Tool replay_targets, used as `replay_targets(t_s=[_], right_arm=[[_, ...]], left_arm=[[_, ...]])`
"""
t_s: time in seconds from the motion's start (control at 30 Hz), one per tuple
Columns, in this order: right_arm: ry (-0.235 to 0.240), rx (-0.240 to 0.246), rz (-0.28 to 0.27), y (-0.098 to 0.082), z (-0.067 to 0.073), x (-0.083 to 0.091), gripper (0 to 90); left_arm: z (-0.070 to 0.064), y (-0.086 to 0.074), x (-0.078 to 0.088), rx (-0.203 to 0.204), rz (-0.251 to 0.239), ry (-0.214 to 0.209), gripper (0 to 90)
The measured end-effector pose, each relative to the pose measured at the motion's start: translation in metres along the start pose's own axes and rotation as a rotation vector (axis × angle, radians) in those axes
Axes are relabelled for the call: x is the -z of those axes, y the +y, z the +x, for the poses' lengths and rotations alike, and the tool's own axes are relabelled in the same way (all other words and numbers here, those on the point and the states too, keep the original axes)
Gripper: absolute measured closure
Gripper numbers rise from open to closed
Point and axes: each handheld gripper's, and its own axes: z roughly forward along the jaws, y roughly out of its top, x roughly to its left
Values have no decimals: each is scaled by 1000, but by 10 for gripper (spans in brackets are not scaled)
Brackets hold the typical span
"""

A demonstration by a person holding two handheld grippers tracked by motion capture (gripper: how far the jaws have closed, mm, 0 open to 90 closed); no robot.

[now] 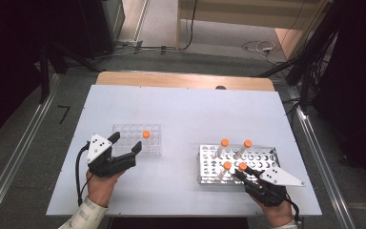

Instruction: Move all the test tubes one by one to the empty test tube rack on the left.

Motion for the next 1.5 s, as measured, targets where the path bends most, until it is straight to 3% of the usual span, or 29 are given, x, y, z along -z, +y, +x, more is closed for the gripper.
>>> replay_targets(t_s=[0.47,1.5], right_arm=[[-6,3,-17,3,2,3,720],[-16,-19,-141,34,4,36,725]], left_arm=[[0,0,-1,0,2,-2,175],[0,0,-1,0,4,1,175]])
